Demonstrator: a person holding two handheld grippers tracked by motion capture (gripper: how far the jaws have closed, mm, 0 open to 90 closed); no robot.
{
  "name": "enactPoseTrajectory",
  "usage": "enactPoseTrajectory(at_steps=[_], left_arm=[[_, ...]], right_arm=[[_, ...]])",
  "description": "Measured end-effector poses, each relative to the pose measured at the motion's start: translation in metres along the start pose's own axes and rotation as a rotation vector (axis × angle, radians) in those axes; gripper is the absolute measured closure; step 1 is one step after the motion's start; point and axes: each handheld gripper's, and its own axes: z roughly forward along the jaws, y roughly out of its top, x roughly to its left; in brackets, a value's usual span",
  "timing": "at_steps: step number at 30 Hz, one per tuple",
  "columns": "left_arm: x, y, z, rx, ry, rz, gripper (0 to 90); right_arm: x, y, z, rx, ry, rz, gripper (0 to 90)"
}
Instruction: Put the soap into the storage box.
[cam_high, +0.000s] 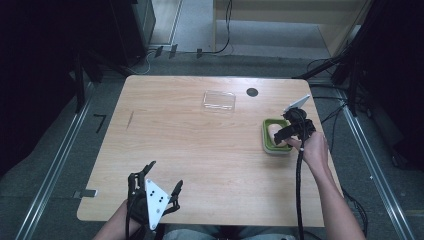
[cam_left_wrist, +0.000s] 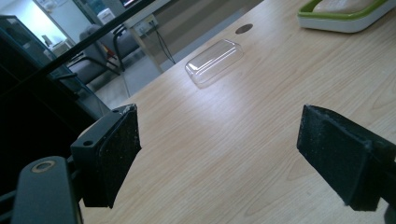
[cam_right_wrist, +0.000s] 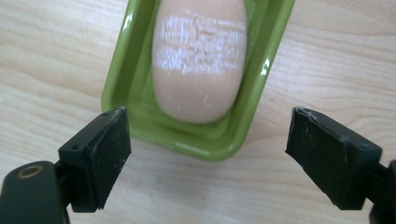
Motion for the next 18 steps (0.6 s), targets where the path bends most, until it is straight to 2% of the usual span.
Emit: enactPoseTrajectory(at_steps=[18], left_arm=[[-0.001,0.000,0.000,0.000,-0.002,0.005,14.0]], right_arm=[[0.003,-0.040,-0.021,0.044,0.009,-0.072,12.0]])
